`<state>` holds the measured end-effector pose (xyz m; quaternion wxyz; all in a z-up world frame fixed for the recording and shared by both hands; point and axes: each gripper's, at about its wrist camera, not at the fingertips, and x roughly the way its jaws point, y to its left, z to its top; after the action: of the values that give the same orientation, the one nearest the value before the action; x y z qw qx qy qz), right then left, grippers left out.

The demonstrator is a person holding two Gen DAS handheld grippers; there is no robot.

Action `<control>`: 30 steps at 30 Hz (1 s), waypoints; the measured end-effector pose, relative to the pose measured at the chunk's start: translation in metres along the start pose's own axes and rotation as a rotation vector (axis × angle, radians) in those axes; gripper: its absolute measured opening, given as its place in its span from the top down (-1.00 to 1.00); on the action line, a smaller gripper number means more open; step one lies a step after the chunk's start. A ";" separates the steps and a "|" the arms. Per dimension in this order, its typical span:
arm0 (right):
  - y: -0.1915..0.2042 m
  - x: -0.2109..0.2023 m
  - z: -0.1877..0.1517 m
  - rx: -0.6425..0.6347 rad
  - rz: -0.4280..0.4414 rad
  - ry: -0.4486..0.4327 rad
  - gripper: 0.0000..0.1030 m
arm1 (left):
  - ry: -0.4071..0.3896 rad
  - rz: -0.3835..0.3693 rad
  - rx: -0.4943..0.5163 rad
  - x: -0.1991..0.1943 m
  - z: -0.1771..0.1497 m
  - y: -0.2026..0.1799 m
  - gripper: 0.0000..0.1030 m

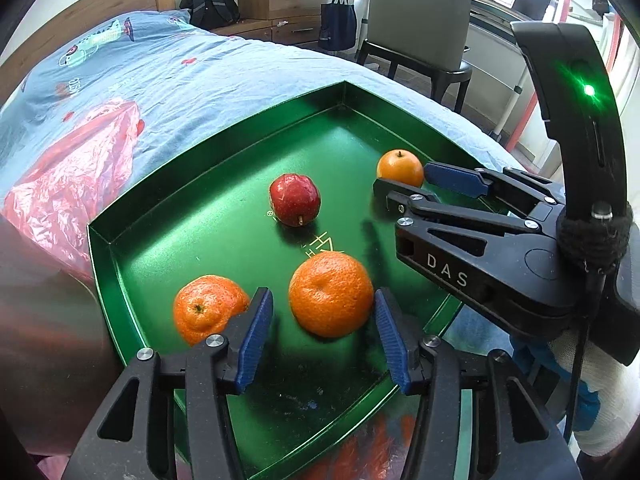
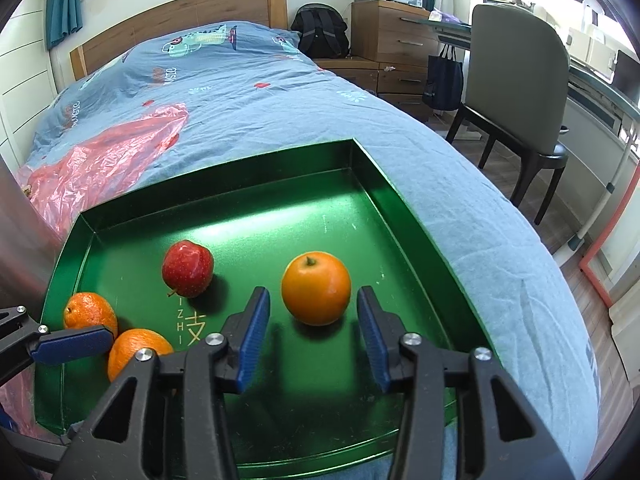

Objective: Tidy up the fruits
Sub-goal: 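Open the left tool on the tangerine while the right tool releases the orange, then withdraw both tools from the tray back over the bed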

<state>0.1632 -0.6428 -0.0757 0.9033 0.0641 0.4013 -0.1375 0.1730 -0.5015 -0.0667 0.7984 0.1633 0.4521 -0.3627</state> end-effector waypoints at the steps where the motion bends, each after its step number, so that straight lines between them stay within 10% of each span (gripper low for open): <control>1: 0.001 -0.004 0.001 0.000 0.000 -0.006 -0.56 | -0.004 0.001 0.002 -0.003 0.000 0.000 0.07; 30: 0.053 -0.138 -0.034 0.014 0.049 -0.059 -0.68 | -0.105 0.045 -0.031 -0.151 -0.097 0.017 0.07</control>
<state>0.0671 -0.5572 0.0042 0.9173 0.0760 0.3720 -0.1201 0.0775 -0.3676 0.0070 0.8313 0.1418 0.4112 -0.3459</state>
